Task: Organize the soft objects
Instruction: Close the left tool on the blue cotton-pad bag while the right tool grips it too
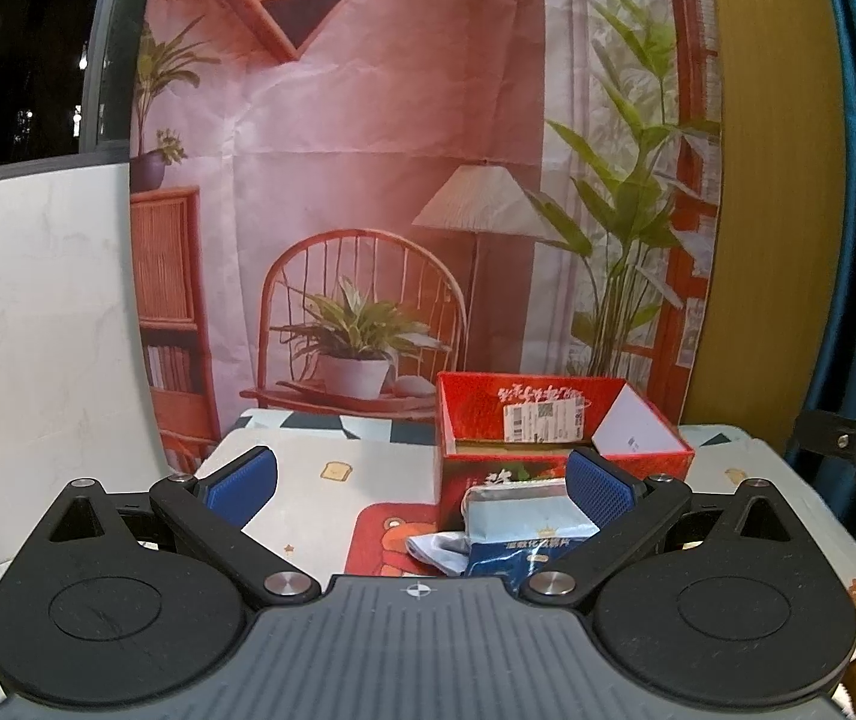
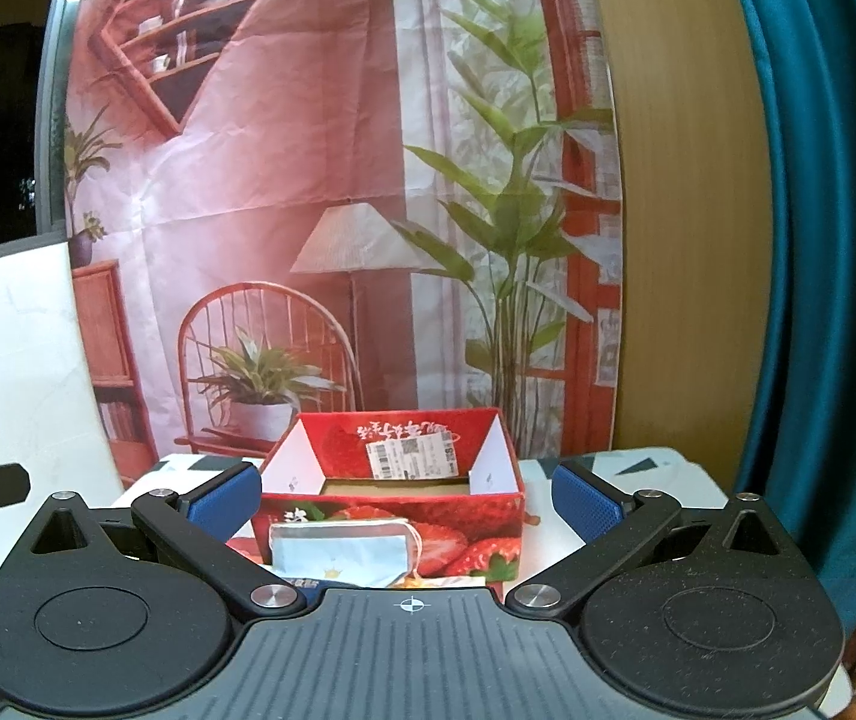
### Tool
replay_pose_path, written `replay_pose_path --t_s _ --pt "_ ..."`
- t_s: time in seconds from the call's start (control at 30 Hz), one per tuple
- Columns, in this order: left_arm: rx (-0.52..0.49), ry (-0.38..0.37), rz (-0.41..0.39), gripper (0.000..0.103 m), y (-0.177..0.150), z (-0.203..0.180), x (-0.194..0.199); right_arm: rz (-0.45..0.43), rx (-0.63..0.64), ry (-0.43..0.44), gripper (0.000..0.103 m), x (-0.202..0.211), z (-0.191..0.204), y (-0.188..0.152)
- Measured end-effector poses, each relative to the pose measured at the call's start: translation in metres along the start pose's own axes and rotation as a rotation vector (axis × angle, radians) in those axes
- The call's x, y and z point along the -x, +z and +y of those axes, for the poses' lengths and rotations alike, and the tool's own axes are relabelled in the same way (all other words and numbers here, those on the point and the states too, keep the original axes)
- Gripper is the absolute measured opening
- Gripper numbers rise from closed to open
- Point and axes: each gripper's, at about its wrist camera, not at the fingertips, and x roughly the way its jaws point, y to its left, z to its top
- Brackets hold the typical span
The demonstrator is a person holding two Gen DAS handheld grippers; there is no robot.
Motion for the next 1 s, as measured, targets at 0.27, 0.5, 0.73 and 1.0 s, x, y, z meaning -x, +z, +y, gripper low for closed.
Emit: replay_pose_path --t_s 0.27,0.5,0.73,1.0 --pt "-0.02 0.116 0.025 0.103 -0.023 0.004 -0.048 0.056 -0.039 0.11 0.103 -0.036 -0.009 -0.031" --pt "-0.03 0.11 0.113 0.103 -0.05 0.007 -0.094 0.083 -0.03 0.09 0.103 -0.072 -0.013 -0.052" --pt "-0.029 0.082 0.147 0.103 -0.077 0.01 -0.119 0.163 -0.022 0.046 0.103 -0.108 -0.017 -0.076" --pt "-0.028 0.071 0.218 0.103 -0.102 0.011 -0.146 0.219 0.029 0.017 0.103 -0.133 -0.016 -0.105"
